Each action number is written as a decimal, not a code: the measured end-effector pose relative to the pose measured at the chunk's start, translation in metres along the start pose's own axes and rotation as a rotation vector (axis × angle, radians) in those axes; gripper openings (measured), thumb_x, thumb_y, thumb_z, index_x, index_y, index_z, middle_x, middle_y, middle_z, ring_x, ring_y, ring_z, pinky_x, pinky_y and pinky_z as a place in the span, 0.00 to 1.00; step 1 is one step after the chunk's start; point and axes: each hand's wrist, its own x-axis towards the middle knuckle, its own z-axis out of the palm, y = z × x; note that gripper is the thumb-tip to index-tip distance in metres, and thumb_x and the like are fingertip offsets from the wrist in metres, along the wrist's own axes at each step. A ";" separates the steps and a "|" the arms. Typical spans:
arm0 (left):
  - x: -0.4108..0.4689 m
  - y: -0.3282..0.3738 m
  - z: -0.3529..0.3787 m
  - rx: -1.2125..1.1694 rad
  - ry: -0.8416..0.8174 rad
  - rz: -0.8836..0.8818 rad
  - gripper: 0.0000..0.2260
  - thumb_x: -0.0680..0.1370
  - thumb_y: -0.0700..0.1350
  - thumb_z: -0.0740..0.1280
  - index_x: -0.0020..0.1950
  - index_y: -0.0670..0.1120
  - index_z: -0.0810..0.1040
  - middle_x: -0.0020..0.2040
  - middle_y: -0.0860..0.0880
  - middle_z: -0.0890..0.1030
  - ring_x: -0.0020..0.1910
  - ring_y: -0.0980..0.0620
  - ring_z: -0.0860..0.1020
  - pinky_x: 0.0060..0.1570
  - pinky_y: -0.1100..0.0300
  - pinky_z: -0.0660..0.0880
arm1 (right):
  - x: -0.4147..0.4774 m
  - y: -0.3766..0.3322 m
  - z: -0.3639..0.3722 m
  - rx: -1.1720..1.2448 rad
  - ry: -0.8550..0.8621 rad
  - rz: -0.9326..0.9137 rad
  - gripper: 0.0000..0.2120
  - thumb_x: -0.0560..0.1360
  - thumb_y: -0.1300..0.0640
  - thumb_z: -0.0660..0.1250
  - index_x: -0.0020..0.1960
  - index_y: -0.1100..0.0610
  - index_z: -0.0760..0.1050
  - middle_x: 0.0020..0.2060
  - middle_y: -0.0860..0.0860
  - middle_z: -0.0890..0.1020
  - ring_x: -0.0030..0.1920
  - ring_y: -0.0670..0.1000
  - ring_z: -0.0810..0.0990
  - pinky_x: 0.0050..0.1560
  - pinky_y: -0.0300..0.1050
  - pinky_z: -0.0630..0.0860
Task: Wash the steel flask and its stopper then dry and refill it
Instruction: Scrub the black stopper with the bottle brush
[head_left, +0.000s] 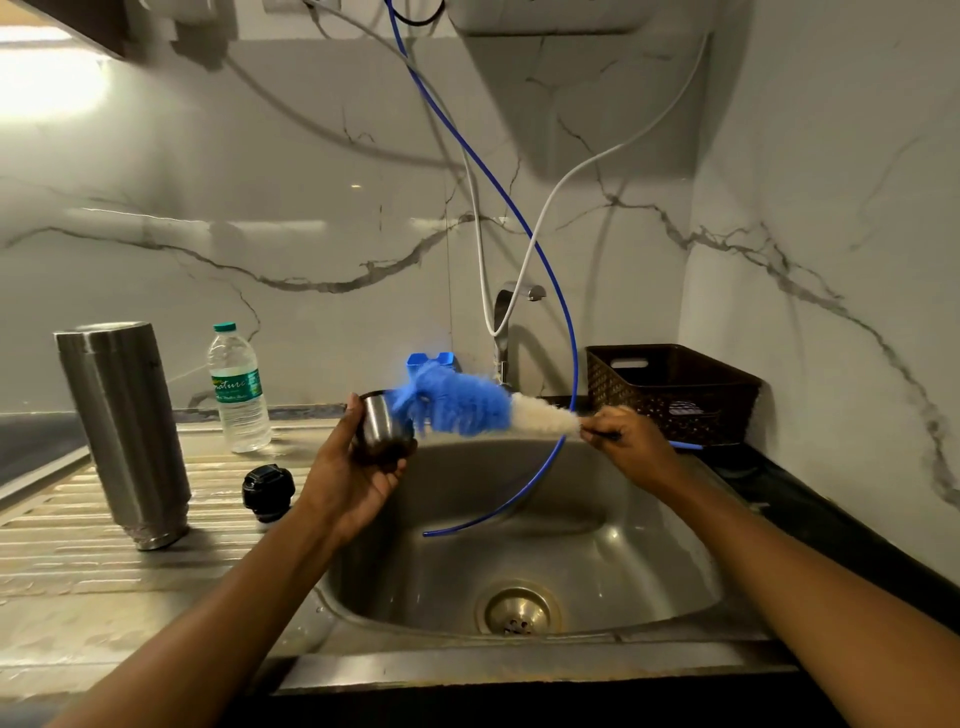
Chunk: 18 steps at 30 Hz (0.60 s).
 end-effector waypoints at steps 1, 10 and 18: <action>0.001 0.001 -0.001 -0.004 0.002 -0.003 0.23 0.71 0.58 0.64 0.59 0.44 0.75 0.48 0.42 0.79 0.42 0.48 0.77 0.31 0.64 0.78 | -0.001 0.005 -0.004 -0.015 0.010 0.014 0.11 0.73 0.64 0.69 0.55 0.63 0.80 0.40 0.51 0.78 0.45 0.51 0.74 0.48 0.46 0.72; 0.000 0.002 -0.001 -0.025 0.028 -0.008 0.21 0.73 0.59 0.63 0.57 0.45 0.76 0.46 0.44 0.81 0.39 0.51 0.79 0.29 0.64 0.75 | 0.000 -0.001 0.003 -0.003 -0.028 -0.010 0.11 0.73 0.65 0.69 0.55 0.63 0.80 0.42 0.55 0.80 0.46 0.55 0.76 0.48 0.48 0.73; -0.001 -0.002 0.003 -0.054 0.026 -0.010 0.16 0.72 0.53 0.64 0.54 0.44 0.77 0.46 0.42 0.80 0.37 0.49 0.80 0.28 0.62 0.77 | 0.002 -0.016 0.013 0.032 -0.092 -0.041 0.12 0.73 0.65 0.69 0.56 0.62 0.80 0.40 0.51 0.77 0.42 0.45 0.72 0.43 0.27 0.66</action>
